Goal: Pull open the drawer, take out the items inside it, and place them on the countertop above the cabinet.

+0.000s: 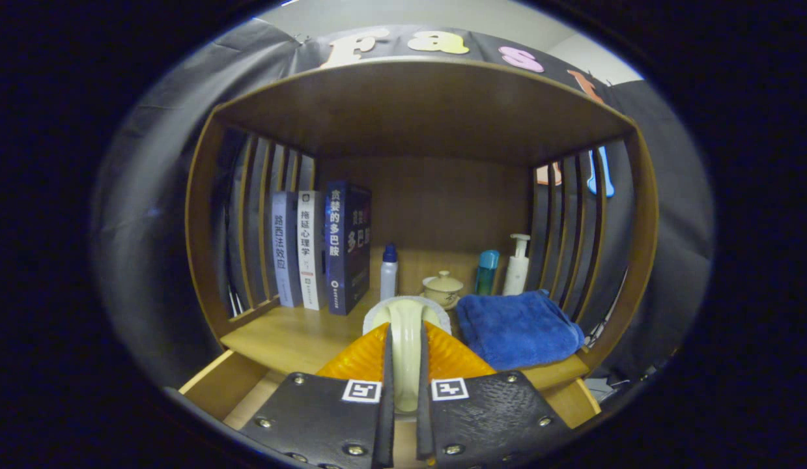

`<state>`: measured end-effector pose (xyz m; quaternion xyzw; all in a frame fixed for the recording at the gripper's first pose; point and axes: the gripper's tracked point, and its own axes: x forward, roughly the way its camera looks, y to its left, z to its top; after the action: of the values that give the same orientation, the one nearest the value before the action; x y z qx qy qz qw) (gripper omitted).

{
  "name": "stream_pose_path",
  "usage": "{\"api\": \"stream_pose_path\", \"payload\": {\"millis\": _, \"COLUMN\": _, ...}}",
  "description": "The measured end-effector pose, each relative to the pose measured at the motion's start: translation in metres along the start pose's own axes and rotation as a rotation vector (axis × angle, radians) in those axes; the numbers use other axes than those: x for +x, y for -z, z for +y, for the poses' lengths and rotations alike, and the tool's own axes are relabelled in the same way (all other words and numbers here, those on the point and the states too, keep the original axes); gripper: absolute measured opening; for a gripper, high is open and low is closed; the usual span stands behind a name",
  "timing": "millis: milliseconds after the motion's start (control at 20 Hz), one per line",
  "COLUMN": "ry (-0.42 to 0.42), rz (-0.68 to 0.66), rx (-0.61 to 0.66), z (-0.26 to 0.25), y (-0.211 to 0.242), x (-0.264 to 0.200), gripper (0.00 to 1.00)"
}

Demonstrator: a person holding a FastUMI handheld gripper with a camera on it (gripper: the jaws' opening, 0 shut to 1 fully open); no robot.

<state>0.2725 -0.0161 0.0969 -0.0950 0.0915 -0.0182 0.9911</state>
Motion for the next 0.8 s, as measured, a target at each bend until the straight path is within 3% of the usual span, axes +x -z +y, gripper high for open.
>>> {"api": "stream_pose_path", "payload": {"millis": 300, "ry": 0.02, "rz": 0.093, "rx": 0.037, "z": 0.001, "y": 0.039, "x": 0.039, "gripper": 0.14}}
{"api": "stream_pose_path", "payload": {"millis": 800, "ry": 0.098, "rz": 0.048, "rx": 0.006, "z": -0.004, "y": 0.039, "x": 0.103, "gripper": 0.16}}
